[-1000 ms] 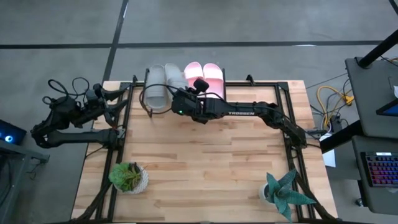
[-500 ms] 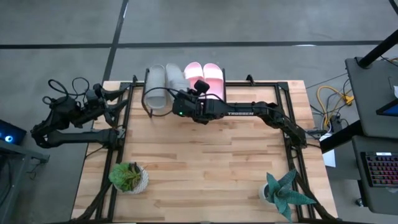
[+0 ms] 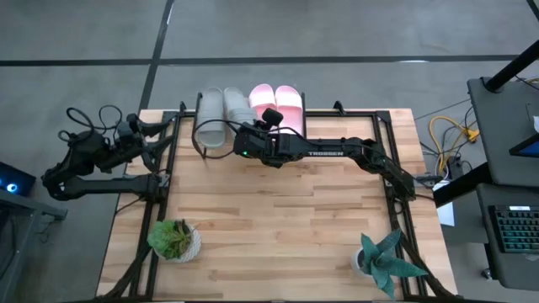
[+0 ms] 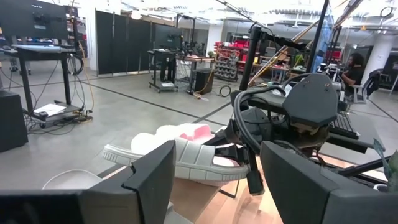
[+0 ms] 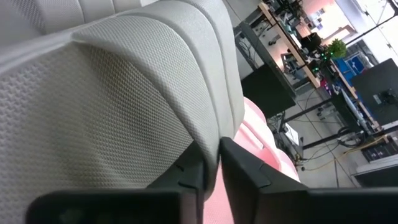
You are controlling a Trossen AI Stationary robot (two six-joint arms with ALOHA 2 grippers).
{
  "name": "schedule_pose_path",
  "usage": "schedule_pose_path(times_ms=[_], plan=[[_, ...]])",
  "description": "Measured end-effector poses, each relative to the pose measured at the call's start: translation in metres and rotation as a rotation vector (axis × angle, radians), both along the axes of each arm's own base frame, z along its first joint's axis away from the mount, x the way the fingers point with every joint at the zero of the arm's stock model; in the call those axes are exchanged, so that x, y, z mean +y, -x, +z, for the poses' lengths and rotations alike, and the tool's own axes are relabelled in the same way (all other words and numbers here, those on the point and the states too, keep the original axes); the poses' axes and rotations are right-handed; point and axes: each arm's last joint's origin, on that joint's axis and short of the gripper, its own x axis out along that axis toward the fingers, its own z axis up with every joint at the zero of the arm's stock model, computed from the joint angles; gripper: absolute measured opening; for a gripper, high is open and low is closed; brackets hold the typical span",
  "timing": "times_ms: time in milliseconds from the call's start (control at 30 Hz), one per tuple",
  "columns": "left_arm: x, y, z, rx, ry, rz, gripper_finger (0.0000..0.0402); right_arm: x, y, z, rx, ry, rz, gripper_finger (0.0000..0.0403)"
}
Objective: Pick and place slides into the shelf
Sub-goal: Put the gray slipper on the shelf
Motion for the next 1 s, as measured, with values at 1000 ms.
schedule_pose_path(times_ms=[1000], plan=[[0.0,0.0,-0.001,0.014,0.004,0.0,0.0219,0.016,-0.002,0.0,0.039,0.011,0.052,0.0196]])
